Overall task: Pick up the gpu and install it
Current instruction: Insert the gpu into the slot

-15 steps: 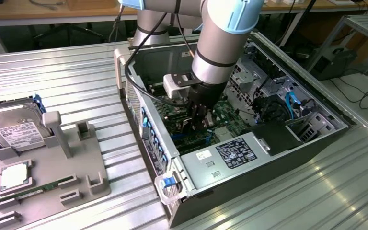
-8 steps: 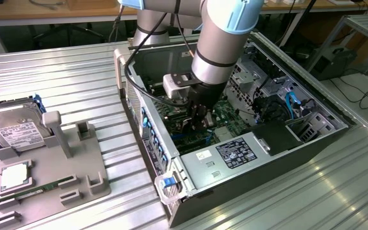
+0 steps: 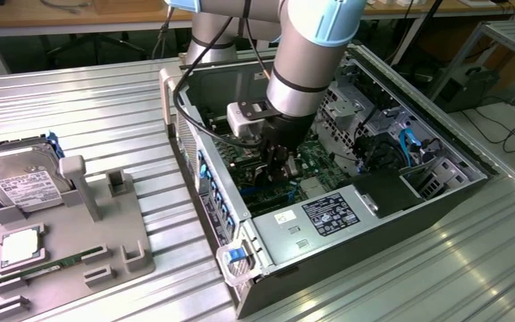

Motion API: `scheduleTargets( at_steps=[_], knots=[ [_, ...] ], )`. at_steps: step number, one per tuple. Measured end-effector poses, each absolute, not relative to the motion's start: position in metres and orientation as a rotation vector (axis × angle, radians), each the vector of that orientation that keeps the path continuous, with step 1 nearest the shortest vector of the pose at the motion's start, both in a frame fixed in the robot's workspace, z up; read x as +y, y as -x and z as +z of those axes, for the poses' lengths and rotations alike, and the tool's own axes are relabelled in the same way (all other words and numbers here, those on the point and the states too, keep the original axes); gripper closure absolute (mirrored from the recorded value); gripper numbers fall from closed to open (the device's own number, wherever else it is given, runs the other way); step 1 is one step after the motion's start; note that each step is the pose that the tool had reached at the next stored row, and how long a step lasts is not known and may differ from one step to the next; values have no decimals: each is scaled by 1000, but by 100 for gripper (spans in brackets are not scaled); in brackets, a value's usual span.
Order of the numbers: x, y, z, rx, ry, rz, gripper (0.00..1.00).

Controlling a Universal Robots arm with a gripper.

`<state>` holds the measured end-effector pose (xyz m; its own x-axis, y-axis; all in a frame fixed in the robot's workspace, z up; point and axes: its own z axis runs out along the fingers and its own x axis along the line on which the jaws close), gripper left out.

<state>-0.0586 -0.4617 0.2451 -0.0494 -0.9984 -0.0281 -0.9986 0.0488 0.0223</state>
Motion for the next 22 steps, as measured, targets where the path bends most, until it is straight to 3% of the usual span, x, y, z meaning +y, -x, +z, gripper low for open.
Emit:
scheduleTargets(
  at_steps=[22],
  knots=[
    [-459,59,246,2266,2167,56,72]
  ],
)
